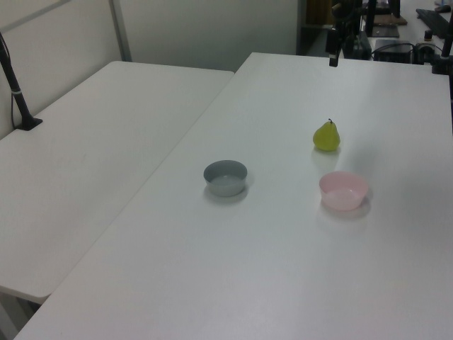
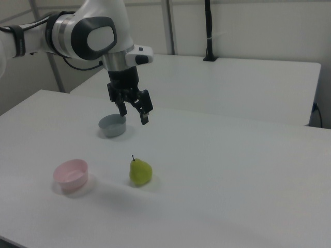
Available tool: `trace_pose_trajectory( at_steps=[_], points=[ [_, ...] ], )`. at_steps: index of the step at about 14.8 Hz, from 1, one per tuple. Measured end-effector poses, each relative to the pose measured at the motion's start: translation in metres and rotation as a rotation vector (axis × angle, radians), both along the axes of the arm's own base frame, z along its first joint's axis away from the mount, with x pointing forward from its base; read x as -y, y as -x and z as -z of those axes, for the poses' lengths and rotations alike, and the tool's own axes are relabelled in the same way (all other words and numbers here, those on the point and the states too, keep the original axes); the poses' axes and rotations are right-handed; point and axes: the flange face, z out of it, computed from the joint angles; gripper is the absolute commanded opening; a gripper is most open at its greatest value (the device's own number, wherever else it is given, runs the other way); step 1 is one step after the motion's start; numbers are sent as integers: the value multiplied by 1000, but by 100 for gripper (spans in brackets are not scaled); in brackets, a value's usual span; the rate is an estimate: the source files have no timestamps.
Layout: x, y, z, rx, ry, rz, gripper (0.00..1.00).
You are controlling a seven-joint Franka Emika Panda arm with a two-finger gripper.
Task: Place the pear in the bowl
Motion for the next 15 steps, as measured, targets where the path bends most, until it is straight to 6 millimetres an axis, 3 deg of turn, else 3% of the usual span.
trace_pose_trajectory(
  at_steps=[15],
  points=[
    [6,1,0,-3,1,-45,100]
  ],
)
